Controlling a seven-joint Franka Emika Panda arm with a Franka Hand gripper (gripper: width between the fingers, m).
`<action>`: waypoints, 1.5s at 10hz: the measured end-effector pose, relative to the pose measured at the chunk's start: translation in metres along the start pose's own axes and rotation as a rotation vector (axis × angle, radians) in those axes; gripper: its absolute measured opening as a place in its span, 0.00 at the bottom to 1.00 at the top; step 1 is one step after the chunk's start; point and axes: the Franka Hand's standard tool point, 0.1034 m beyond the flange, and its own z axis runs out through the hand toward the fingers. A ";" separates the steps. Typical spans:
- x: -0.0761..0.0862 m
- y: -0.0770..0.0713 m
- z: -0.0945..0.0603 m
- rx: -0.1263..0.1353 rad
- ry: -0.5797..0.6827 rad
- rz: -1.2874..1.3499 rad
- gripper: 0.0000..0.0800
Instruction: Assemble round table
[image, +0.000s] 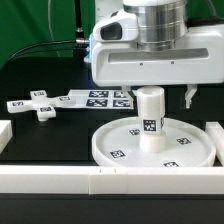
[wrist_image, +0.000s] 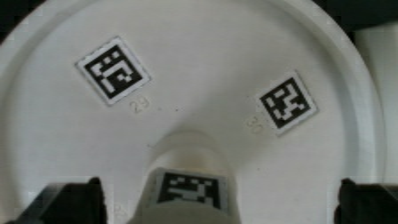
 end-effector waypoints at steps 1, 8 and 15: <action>0.001 0.000 -0.001 -0.001 0.003 -0.098 0.81; 0.003 0.003 -0.002 -0.007 0.004 -0.576 0.81; 0.012 0.006 -0.009 -0.080 -0.020 -1.206 0.81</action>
Offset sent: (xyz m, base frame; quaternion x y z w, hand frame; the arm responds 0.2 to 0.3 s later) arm 0.0013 -0.0014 0.0066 0.0042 -0.0185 -0.1126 0.9935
